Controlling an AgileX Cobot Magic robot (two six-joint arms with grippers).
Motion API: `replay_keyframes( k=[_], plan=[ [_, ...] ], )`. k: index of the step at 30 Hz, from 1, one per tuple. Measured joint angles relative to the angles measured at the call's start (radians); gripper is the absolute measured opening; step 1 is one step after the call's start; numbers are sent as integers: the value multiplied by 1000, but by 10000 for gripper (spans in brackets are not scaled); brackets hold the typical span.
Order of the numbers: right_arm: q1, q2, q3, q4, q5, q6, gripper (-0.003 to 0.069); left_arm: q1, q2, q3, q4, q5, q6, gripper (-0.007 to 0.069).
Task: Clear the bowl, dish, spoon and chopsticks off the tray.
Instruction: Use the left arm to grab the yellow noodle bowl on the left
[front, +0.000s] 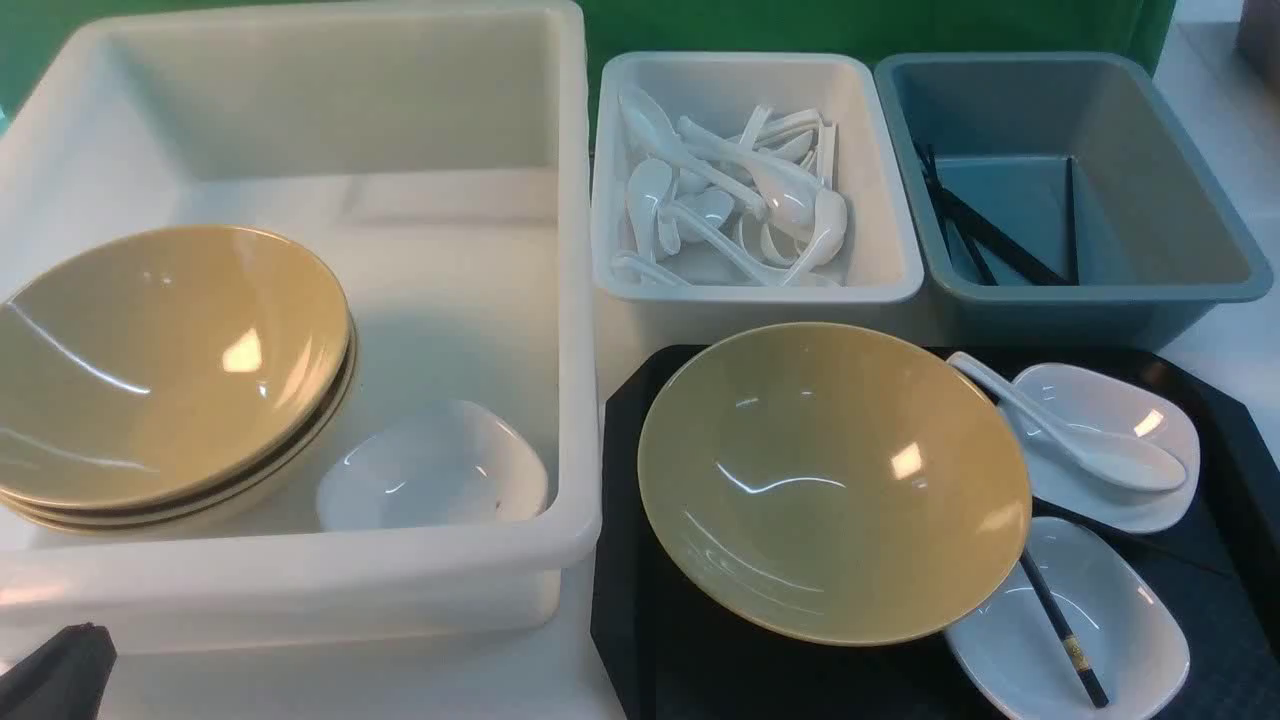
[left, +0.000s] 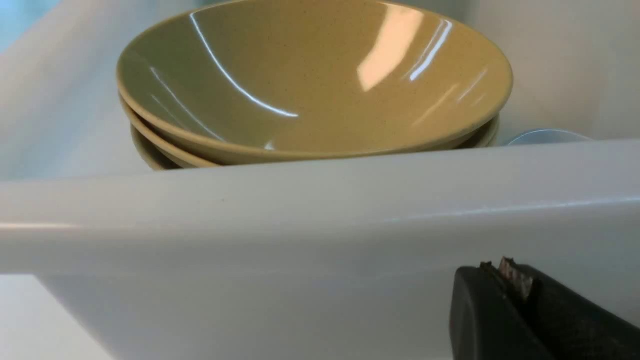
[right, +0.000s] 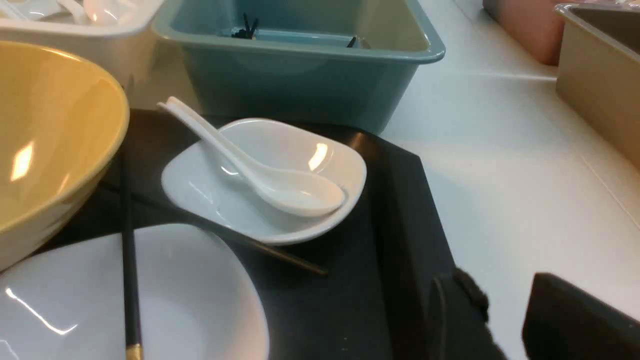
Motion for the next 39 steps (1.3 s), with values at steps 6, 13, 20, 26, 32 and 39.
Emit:
replay_keyframes(
  k=[6,13,20,26,32,39],
  plan=[
    [0,0,0,0,0,0,238,0,0,0,0,0,0,-15],
    [0,0,0,0,0,0,238,0,0,0,0,0,0,-15],
    [0,0,0,0,0,0,238,0,0,0,0,0,0,-15],
    [0,0,0,0,0,0,238,0,0,0,0,0,0,-15],
    [0,0,0,0,0,0,238,0,0,0,0,0,0,-15],
    [0,0,0,0,0,0,238,0,0,0,22,-3,4,-15]
  ],
)
